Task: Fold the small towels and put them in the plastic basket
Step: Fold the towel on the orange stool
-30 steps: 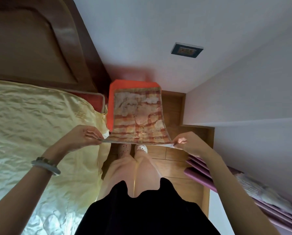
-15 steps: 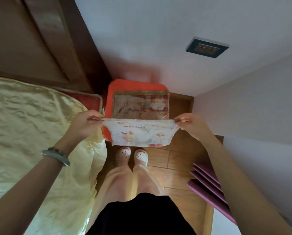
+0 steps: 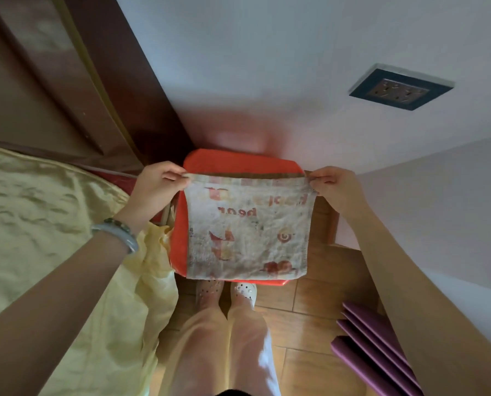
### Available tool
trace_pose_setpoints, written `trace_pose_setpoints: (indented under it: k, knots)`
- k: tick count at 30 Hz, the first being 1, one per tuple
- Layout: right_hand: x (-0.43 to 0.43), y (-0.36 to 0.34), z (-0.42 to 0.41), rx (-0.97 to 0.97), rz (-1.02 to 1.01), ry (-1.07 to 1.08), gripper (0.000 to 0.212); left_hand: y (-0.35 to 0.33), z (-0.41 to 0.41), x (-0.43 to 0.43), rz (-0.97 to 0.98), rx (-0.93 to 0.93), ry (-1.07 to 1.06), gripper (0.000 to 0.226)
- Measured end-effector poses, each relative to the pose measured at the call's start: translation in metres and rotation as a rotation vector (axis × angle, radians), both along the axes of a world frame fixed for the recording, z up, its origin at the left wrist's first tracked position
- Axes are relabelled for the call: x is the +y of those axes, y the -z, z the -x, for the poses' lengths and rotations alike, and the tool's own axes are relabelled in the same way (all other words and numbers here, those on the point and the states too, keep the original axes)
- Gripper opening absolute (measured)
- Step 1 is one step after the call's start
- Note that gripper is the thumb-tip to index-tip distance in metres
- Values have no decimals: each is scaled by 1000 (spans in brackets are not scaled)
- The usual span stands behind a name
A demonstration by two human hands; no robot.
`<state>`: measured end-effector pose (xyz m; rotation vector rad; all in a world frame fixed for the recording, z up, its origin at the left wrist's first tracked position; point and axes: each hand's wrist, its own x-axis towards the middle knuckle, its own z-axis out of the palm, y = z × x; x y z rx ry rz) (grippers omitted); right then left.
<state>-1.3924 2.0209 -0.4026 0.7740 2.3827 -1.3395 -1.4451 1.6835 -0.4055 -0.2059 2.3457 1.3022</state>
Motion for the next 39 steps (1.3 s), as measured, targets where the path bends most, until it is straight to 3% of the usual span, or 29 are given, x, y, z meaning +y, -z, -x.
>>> trace_pose_setpoints:
  k: [3,7,15,19,23,30,35,39]
  knots:
    - [-2,20,7,10,-55,16,16,21,10,6,70,15,5,25]
    - [-6,39,13,17,-128,-4,17,38,14,14,250,72,9,4]
    - [-11,59,16,21,-304,-37,19,57,5,25,428,193,37,24]
    - [-7,54,3,94,-321,-82,29,55,-15,17,409,255,67,38]
    - [-5,38,-33,98,-299,-172,32,40,-55,2,269,344,282,29]
    - [-22,28,-115,65,-295,-516,32,44,-117,-20,255,365,619,12]
    - [-32,44,-164,126,-438,-875,41,48,-137,-26,377,395,918,40]
    - [-29,50,-175,104,-581,-1003,53,48,-143,-27,498,379,1024,49]
